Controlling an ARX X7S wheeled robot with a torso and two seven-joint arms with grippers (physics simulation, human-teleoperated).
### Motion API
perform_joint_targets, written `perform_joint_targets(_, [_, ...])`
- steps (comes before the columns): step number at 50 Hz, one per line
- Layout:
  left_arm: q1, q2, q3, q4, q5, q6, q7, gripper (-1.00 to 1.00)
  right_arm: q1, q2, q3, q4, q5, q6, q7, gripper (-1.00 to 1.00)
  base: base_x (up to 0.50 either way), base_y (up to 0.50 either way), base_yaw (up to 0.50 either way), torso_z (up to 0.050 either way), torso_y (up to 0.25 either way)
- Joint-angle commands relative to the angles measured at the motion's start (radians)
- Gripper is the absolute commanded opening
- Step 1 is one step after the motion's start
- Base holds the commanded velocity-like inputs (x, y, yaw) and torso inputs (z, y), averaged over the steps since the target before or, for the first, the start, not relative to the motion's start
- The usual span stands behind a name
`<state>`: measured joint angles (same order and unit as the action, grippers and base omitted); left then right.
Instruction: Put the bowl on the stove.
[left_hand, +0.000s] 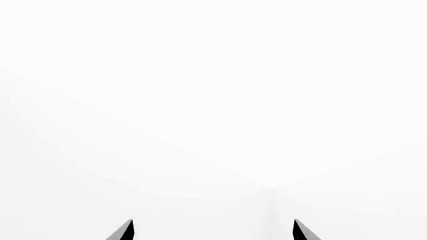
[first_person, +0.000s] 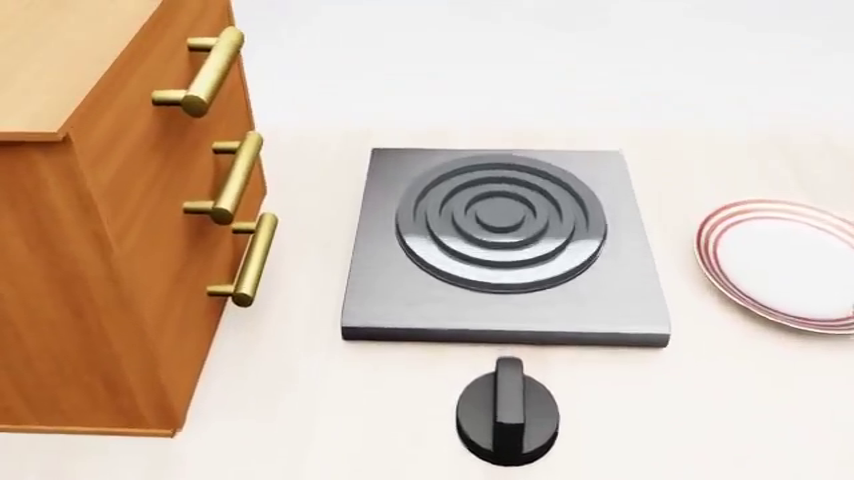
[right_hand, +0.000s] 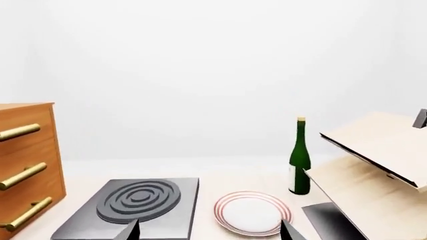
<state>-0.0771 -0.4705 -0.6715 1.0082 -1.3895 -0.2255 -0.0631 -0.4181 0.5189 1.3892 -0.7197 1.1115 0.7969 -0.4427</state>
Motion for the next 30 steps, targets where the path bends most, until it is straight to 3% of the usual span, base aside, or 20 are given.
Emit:
perform_joint_targets(1, [0.004, 0.018, -0.022, -0.003, 0.018, -0.003, 0.023, 1.0, -0.007, -0.023, 0.018, -0.002, -0.03, -0.01, -0.031, 1.0, 0.5, 0.0, 0.0, 0.0, 0.0])
perform_joint_targets(18, [0.025, 0.014, -0.018, 0.005, 0.018, 0.005, 0.051, 1.0, -0.013, -0.008, 0.034, 0.0, -0.017, 0.0, -0.027, 1.0, 0.5, 0.0, 0.0, 0.0, 0.001])
perform_joint_targets(22, [0.03, 0.018, -0.013, 0.007, 0.021, 0.006, 0.061, 1.0, -0.021, 0.05, 0.013, 0.001, -0.05, 0.023, 0.006, 1.0, 0.49, 0.0, 0.0, 0.0, 0.0])
perform_joint_targets(30, [0.037, 0.018, -0.011, 0.006, 0.021, 0.012, 0.07, 1.0, -0.076, 0.198, 0.025, 0.026, -0.011, 0.107, 0.0, 1.0, 0.02, 0.0, 0.0, 0.0, 0.0])
